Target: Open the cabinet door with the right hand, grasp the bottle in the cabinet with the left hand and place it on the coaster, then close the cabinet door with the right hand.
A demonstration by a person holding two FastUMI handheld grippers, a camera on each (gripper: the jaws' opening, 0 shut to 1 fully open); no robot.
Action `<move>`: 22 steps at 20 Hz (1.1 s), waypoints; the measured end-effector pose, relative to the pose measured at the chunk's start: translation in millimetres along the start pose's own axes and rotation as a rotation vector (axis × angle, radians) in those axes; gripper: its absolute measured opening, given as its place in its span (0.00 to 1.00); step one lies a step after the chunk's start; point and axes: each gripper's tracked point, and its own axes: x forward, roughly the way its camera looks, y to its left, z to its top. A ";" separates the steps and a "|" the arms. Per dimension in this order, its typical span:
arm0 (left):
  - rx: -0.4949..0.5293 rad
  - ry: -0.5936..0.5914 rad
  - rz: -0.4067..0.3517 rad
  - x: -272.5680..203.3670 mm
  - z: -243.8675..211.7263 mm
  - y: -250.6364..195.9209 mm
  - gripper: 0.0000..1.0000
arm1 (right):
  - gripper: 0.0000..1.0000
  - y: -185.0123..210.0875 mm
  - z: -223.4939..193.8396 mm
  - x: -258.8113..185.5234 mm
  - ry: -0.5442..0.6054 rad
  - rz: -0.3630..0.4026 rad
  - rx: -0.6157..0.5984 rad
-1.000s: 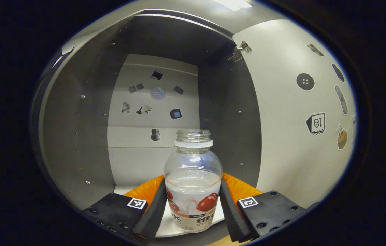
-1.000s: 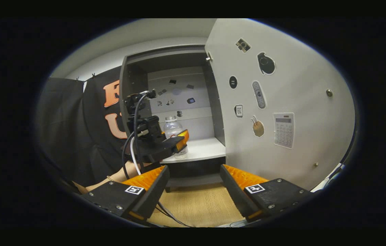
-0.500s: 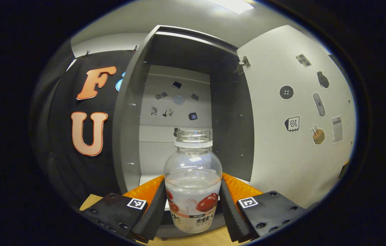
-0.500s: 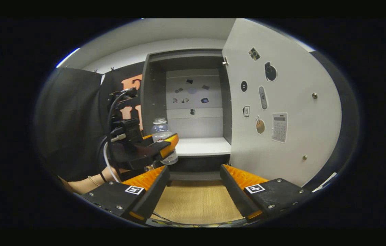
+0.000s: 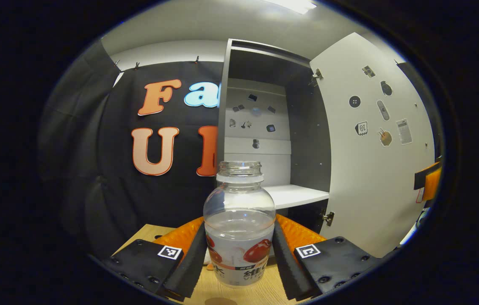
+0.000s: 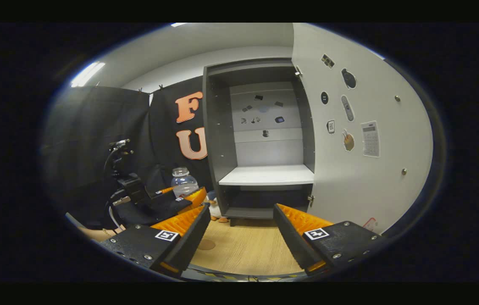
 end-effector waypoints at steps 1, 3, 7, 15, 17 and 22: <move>0.003 0.008 0.005 -6.7 -9.6 5.1 0.83 | 0.92 5.3 0.3 2.6 -0.009 0.014 -0.007; 0.020 0.019 0.003 -19.2 -28.3 12.6 0.83 | 0.93 11.1 -2.9 8.8 -0.024 0.022 -0.016; 0.045 0.012 -0.014 -41.1 -59.2 17.3 0.83 | 0.93 26.1 -11.1 20.5 -0.041 0.030 -0.015; 0.029 0.080 -0.064 -61.3 -158.5 13.5 0.83 | 0.92 36.2 -27.0 36.7 -0.035 -0.026 -0.038; 0.040 0.094 -0.061 -63.1 -177.1 21.0 0.83 | 0.92 36.2 -35.3 39.3 -0.014 -0.054 -0.035; 0.014 0.091 -0.064 -46.3 -203.3 41.1 0.83 | 0.93 48.8 -48.8 50.7 0.031 -0.068 -0.048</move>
